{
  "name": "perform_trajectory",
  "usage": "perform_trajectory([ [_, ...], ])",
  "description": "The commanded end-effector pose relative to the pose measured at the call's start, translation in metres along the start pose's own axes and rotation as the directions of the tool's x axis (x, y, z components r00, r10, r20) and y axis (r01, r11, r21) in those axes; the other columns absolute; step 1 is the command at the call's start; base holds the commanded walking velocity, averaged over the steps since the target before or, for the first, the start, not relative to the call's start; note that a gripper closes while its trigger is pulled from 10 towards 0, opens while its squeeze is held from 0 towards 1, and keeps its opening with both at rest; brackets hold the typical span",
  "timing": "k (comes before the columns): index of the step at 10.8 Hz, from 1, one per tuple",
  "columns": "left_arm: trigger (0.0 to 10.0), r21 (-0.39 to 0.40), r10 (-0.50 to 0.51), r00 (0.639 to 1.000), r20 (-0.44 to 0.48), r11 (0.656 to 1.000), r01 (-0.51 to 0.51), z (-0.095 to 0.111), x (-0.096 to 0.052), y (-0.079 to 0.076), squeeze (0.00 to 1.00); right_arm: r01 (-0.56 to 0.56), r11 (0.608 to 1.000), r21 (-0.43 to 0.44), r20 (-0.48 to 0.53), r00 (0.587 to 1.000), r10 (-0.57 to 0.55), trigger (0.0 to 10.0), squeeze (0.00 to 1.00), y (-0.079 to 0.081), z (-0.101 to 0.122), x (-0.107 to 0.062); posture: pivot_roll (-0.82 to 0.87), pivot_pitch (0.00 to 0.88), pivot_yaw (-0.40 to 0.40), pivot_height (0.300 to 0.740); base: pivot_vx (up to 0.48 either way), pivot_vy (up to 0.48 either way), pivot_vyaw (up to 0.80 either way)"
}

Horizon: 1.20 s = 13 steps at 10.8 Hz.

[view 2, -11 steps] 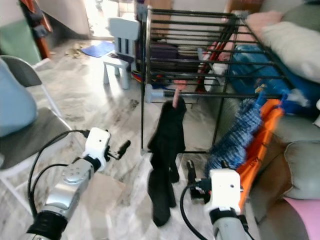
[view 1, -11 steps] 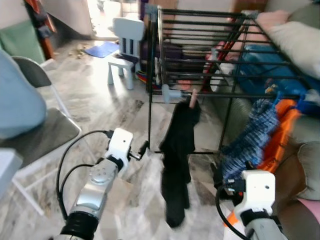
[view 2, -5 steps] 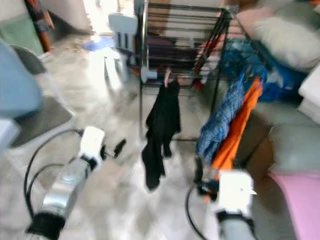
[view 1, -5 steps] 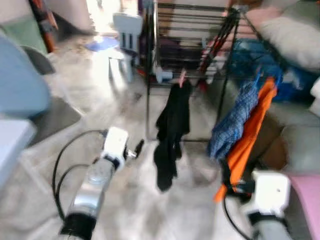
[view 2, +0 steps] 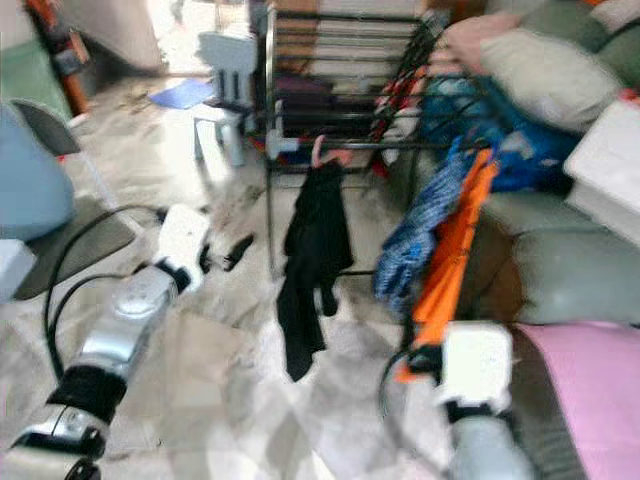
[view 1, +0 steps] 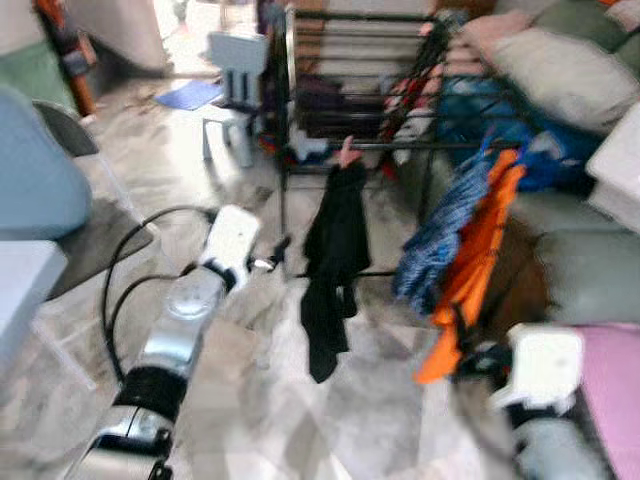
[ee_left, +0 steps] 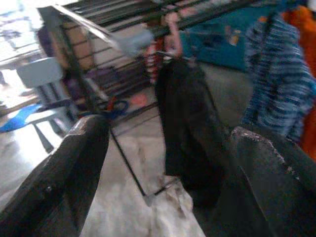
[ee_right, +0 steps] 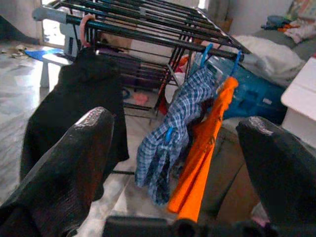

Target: Hang hanger

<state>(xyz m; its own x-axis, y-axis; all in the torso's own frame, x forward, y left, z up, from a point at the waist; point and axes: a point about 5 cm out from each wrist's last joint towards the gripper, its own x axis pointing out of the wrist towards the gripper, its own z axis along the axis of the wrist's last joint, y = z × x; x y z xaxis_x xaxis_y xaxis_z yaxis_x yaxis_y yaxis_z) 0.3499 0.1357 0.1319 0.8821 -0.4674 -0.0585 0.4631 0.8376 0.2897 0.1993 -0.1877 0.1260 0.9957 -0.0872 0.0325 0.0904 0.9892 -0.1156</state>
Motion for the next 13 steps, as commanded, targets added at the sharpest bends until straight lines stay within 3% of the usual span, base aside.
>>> perform_trajectory([
  [1, 10.0, -0.005, -0.051, 0.998, -0.020, 0.999, 0.051, -0.004, 0.000, -0.003, 0.00, 0.021, 0.999, 0.046, -0.025, 0.999, -0.020, 10.0, 0.00, -0.008, -0.002, 0.002, 0.06, 0.000, -0.048, 0.740, 0.000, 0.000, 0.00],
  [2, 10.0, 0.003, -0.112, 0.993, -0.043, 0.994, 0.112, -0.014, -0.007, -0.012, 0.00, -0.019, 1.000, 0.003, -0.043, 0.999, 0.019, 10.0, 0.00, -0.011, -0.003, 0.000, 0.06, 0.000, -0.049, 0.740, 0.000, 0.000, 0.00],
  [3, 10.0, -0.067, -0.176, 0.983, -0.048, 0.983, 0.173, -0.025, -0.016, -0.026, 0.00, -0.028, 0.999, 0.027, -0.061, 0.998, 0.030, 10.0, 0.00, -0.005, -0.005, -0.003, 0.05, 0.000, -0.047, 0.740, 0.000, 0.000, 0.00],
  [5, 10.0, -0.113, -0.046, 0.999, -0.009, 0.993, 0.045, -0.030, -0.030, -0.032, 0.00, 0.004, 0.999, 0.053, -0.040, 0.999, -0.002, 10.0, 0.00, 0.012, -0.005, -0.007, 0.05, 0.000, -0.047, 0.740, 0.000, 0.000, 0.00],
  [6, 10.0, -0.161, 0.039, 0.999, -0.011, 0.986, -0.040, -0.033, -0.044, -0.031, 0.00, 0.093, 0.993, 0.073, -0.039, 0.995, -0.091, 10.0, 0.00, 0.008, -0.005, -0.007, 0.05, 0.000, -0.050, 0.740, 0.000, 0.000, 0.00],
  [7, 10.0, -0.210, 0.107, 0.994, -0.037, 0.971, -0.113, -0.038, -0.056, -0.027, 0.00, 0.156, 0.987, 0.039, -0.022, 0.988, -0.156, 10.0, 0.00, 0.000, -0.004, -0.007, 0.06, 0.000, -0.058, 0.740, 0.000, 0.000, 0.00],
  [8, 10.0, -0.209, 0.164, 0.986, -0.031, 0.964, -0.167, -0.037, -0.067, -0.021, 0.00, 0.219, 0.973, 0.077, -0.024, 0.976, -0.218, 10.0, 0.00, -0.010, -0.003, -0.014, 0.06, 0.000, -0.067, 0.740, 0.000, 0.000, 0.00],
  [9, 10.0, -0.204, 0.178, 0.983, -0.032, 0.962, -0.181, -0.037, -0.071, -0.017, 0.00, 0.211, 0.973, 0.098, -0.051, 0.977, -0.207, 10.0, 0.00, -0.013, -0.007, -0.022, 0.06, 0.000, -0.071, 0.740, 0.000, 0.000, 0.00],
  [10, 10.0, -0.200, 0.160, 0.987, -0.009, 0.967, -0.159, -0.034, -0.068, -0.012, 0.00, 0.144, 0.988, 0.053, -0.062, 0.988, -0.141, 10.0, 0.00, -0.012, -0.009, -0.029, 0.05, 0.000, -0.069, 0.740, 0.000, 0.000, 0.00],
  [13, 10.0, -0.211, 0.141, 0.988, -0.063, 0.966, -0.152, -0.050, -0.071, -0.016, 0.00, 0.125, 0.990, 0.061, -0.043, 0.991, -0.123, 10.0, 0.00, -0.007, -0.007, -0.015, 0.03, 0.000, -0.056, 0.740, 0.000, 0.000, 0.00],
])
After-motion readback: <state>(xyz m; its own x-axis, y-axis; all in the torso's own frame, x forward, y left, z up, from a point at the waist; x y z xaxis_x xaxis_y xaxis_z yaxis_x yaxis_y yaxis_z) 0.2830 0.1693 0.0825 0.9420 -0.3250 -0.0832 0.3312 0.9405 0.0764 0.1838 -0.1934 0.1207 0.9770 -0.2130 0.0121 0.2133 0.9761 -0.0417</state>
